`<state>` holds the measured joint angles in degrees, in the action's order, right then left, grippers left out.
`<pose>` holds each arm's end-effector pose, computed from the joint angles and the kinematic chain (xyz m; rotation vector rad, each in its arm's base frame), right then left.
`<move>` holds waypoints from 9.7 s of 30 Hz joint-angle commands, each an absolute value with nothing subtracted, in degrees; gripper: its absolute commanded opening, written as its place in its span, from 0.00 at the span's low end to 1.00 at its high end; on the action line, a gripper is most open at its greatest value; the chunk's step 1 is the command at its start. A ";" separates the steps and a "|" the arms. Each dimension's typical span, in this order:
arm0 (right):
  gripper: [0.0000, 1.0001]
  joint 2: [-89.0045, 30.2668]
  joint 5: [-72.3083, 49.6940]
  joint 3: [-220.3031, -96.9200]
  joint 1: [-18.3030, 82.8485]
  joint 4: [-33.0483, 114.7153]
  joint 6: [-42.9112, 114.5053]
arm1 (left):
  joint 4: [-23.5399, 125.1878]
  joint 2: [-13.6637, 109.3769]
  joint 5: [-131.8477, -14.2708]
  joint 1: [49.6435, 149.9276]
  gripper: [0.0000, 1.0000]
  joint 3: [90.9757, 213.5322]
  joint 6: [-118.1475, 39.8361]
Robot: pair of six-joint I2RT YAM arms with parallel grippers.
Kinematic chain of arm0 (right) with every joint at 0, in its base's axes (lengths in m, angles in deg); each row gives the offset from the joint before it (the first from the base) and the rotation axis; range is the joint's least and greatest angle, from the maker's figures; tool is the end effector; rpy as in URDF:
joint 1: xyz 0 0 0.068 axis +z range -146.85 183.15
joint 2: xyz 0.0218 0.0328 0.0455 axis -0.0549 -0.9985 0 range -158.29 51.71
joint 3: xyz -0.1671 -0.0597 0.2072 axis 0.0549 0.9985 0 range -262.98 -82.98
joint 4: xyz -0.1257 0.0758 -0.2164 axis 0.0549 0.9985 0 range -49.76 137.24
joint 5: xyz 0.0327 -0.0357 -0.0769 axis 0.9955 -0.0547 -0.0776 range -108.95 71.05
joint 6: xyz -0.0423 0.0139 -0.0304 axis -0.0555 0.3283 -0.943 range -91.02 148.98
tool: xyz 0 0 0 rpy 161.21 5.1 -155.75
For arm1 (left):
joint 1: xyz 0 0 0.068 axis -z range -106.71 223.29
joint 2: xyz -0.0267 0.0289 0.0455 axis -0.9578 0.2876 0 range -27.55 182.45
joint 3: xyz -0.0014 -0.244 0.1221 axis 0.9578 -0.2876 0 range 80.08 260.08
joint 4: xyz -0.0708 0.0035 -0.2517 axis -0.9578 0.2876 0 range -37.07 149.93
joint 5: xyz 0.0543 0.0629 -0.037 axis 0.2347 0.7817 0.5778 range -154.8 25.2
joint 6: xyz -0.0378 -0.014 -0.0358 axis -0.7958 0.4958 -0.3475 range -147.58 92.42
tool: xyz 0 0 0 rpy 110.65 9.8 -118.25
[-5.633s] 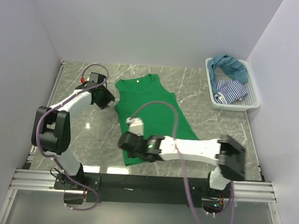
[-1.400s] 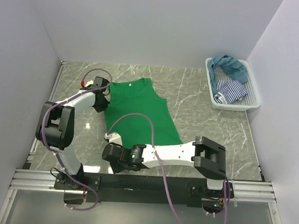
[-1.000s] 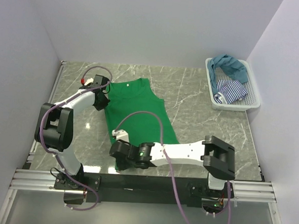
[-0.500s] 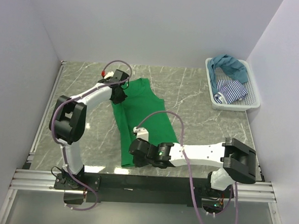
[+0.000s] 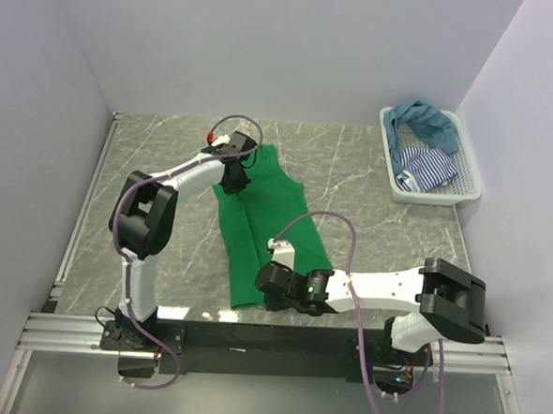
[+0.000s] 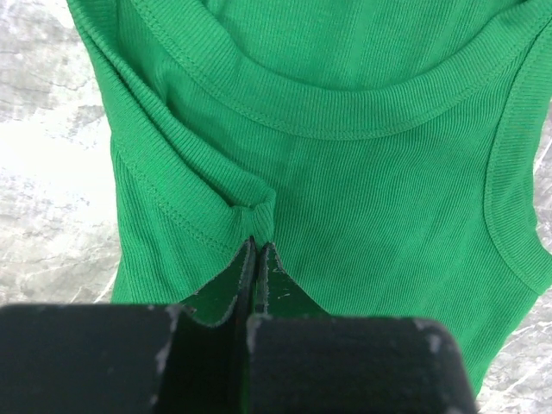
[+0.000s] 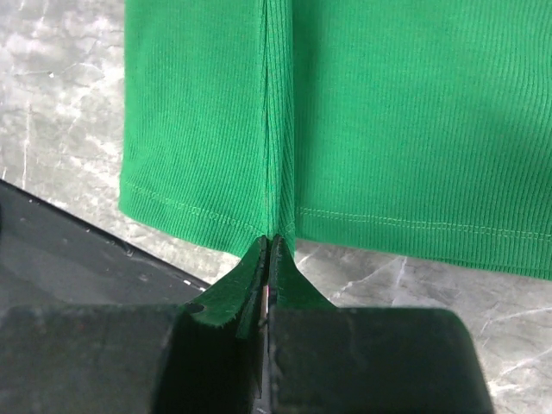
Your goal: Fold and stack the tank tops
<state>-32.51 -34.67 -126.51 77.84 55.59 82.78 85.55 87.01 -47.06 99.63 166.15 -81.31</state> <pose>0.0828 0.2663 0.1721 -0.3621 2.5652 0.5565 0.3864 -0.1794 0.1950 -0.7058 2.4623 -0.1182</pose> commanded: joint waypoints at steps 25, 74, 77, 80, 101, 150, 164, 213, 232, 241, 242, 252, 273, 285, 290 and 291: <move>0.02 -27.83 -38.72 -120.50 77.77 53.86 88.40 | 83.16 90.31 -46.43 101.67 0.25 171.49 -78.91; 0.10 -43.74 -33.28 -133.69 81.63 50.43 76.53 | 74.47 92.25 -50.38 83.13 0.03 170.09 -84.62; 0.09 -44.17 -33.01 -134.04 81.81 50.17 76.53 | 72.45 92.07 -51.61 83.13 0.04 170.26 -83.91; 0.09 -44.53 -32.84 -134.48 81.72 50.35 76.53 | 70.78 92.33 -53.37 83.13 0.03 170.79 -83.47; 0.09 -45.23 -31.25 -134.75 81.72 49.47 77.23 | 68.84 99.54 -60.58 85.06 0.04 178.69 -83.03; 0.44 -40.23 -31.32 -142.57 70.47 50.51 73.19 | 75.00 80.32 -56.36 82.95 0.29 175.74 -87.07; 0.53 -43.46 -35.91 -138.78 73.71 55.70 70.38 | 69.72 84.14 -57.68 85.24 0.28 163.31 -83.39; 0.55 -53.06 -23.34 -144.50 72.40 42.26 77.50 | 68.67 107.38 -64.36 86.38 0.40 201.65 -73.63; 0.60 -34.84 -24.84 -138.68 39.29 51.84 64.32 | 62.08 68.45 -65.50 95.68 0.42 160.62 -79.69; 0.55 -50.05 -20.09 -150.55 30.57 53.34 59.48 | 61.18 48.66 -59.36 113.79 0.38 136.52 -81.37; 0.55 -51.11 -19.92 -151.26 30.39 53.33 59.31 | 61.28 47.78 -58.48 117.20 0.38 134.60 -81.28; 0.51 -59.56 -17.98 -154.96 29.43 50.70 60.71 | 57.41 48.03 -55.83 134.01 0.40 124.38 -84.70; 0.00 -56.57 -18.16 -147.32 26.17 45.86 63.00 | 69.27 68.68 -42.04 150.80 0.41 138.96 -85.49; 0.00 -55.69 -17.98 -145.38 25.65 45.07 63.00 | 76.39 75.89 -37.20 154.76 0.34 145.12 -88.31; 0.00 -54.38 -18.24 -144.15 24.86 45.07 62.73 | 77.18 77.48 -36.76 155.81 0.12 146.62 -88.31; 0.00 -54.11 -18.42 -143.89 24.77 44.90 62.65 | 77.27 77.39 -36.59 156.16 0.07 147.05 -88.31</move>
